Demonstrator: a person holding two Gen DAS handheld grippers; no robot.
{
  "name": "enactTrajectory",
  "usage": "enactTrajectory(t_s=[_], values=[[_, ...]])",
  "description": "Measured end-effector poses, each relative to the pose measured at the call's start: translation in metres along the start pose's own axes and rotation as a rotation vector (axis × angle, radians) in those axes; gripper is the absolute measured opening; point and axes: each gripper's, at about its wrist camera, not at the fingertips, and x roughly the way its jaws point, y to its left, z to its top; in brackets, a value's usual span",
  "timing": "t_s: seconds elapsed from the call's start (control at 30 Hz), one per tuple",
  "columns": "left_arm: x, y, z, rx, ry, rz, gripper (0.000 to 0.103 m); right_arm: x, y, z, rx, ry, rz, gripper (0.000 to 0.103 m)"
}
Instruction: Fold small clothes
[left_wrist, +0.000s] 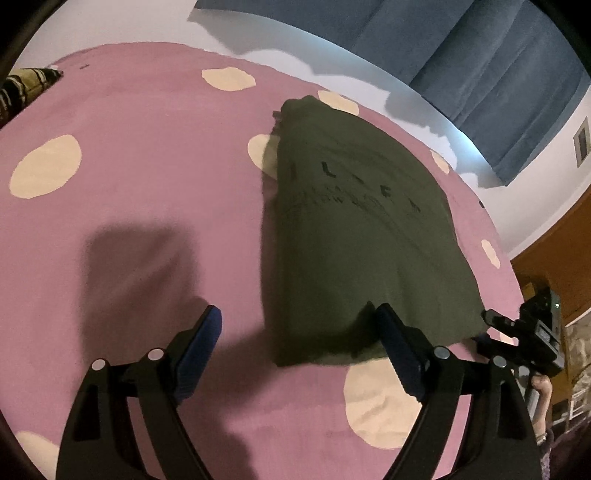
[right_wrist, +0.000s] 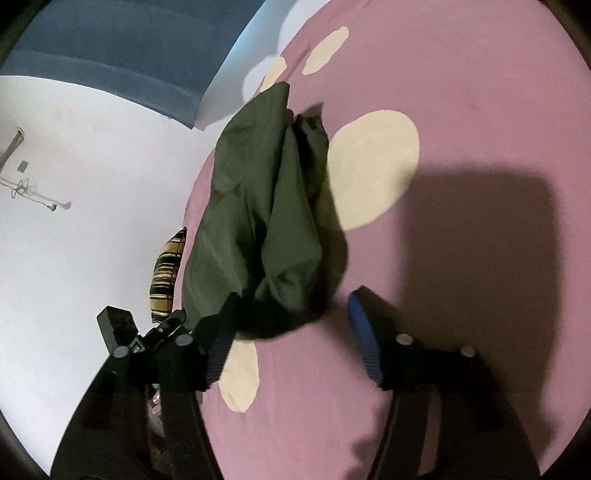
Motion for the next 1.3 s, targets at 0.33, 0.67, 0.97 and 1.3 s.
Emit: enactTrajectory(t_s=[0.33, 0.67, 0.97, 1.3], values=[[-0.028, -0.025, -0.039, 0.107, -0.063, 0.190, 0.084, -0.018, 0.021, -0.047, -0.105, -0.037, -0.141, 0.084], [-0.055, -0.044, -0.063, 0.126, -0.166, 0.304, 0.086, -0.005, 0.053, -0.087, -0.315, -0.105, -0.401, 0.093], [-0.061, -0.056, -0.077, 0.166, -0.227, 0.377, 0.086, 0.006, 0.069, -0.103, -0.396, -0.137, -0.530, 0.094], [-0.058, -0.065, -0.083, 0.198, -0.236, 0.394, 0.086, 0.006, 0.077, -0.108, -0.434, -0.162, -0.554, 0.094]])
